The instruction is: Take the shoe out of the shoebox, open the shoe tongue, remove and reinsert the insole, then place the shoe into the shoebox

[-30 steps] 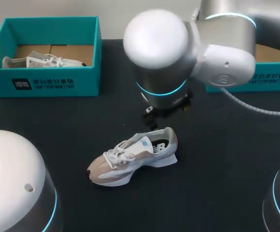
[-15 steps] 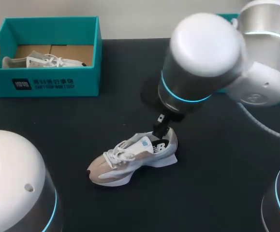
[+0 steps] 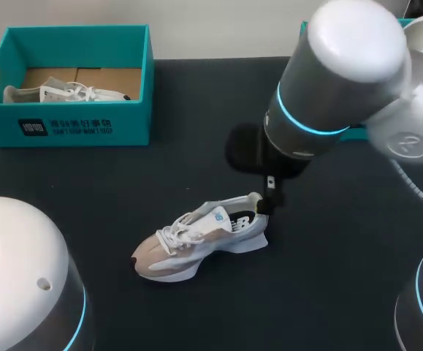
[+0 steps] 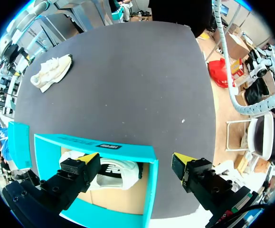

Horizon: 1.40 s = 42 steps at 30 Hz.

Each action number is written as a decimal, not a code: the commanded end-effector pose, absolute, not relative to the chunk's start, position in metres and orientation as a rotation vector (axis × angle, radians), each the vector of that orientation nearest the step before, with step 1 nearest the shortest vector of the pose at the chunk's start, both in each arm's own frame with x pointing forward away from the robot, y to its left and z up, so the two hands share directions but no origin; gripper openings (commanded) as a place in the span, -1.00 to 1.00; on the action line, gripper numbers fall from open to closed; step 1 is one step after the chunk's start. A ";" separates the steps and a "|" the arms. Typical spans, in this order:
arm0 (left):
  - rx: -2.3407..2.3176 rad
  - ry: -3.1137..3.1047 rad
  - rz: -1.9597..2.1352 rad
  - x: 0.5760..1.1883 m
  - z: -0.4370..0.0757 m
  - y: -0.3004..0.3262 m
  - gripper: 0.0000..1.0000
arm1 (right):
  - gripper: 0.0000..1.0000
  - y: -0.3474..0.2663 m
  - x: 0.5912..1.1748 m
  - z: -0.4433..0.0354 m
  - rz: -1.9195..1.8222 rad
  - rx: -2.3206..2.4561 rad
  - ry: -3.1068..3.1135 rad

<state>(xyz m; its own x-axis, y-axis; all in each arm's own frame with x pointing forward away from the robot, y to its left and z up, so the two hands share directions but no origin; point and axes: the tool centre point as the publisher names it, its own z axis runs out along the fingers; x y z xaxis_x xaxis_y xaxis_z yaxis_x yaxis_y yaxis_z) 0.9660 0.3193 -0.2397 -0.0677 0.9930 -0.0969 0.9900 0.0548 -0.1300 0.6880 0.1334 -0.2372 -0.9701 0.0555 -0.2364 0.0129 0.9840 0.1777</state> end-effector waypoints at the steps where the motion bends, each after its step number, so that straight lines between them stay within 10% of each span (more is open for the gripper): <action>1: -2.133 -2.268 0.248 0.965 -0.240 0.320 1.00 | 1.00 0.131 0.691 -0.239 0.154 -0.429 2.923; 42: -2.133 -2.268 0.248 0.965 -0.240 0.320 1.00 | 1.00 0.029 0.696 -0.329 1.350 -0.183 2.622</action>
